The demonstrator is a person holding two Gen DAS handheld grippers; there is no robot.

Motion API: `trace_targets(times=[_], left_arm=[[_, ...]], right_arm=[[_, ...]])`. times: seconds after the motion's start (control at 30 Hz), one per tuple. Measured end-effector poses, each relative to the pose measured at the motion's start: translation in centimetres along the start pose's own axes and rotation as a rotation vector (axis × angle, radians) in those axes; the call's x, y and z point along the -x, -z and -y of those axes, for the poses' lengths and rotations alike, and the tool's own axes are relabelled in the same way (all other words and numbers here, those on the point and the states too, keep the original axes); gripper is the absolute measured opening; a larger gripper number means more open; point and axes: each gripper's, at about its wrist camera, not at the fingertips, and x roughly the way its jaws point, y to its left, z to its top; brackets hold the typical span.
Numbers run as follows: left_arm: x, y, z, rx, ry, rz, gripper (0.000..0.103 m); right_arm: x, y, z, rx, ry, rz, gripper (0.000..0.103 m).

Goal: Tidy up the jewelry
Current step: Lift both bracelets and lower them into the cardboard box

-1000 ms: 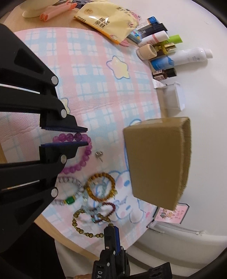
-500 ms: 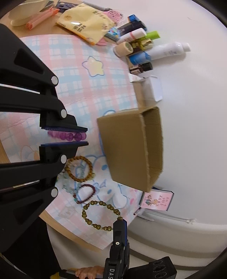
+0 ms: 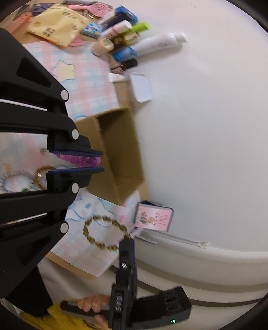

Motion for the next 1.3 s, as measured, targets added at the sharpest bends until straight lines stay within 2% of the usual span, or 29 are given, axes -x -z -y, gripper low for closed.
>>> trace_targets(times=[0.17, 0.33, 0.57, 0.83, 1.13, 1.3], left_arm=[[-0.6, -3.2, 0.1, -0.007, -0.013, 0.028, 0.01], [-2.5, -5.6, -0.5, 0.004, -0.033, 0.013, 0.01], [-5.8, -7.0, -1.9, 0.036, -0.079, -0.016, 0.01], [-9.4, -5.4, -3.1, 0.046, -0.087, -0.121, 0.01], [-11.9, -2.6, -2.3, -0.029, -0.12, -0.21, 0.01], [-12.1, -2.1, -2.0, -0.055, -0.124, -0.225, 0.01]], right_arm=[[-1.0, -2.7, 0.9, -0.02, 0.003, 0.007, 0.01], [-2.6, -4.8, 1.2, -0.009, 0.03, 0.01, 0.011], [-6.0, -6.8, 1.0, 0.004, 0.06, -0.023, 0.011], [-10.4, -6.1, 2.3, -0.018, 0.077, -0.129, 0.011], [-12.4, -4.2, 3.1, -0.022, 0.084, -0.206, 0.011], [-12.9, -3.4, 3.3, -0.015, 0.094, -0.222, 0.01]])
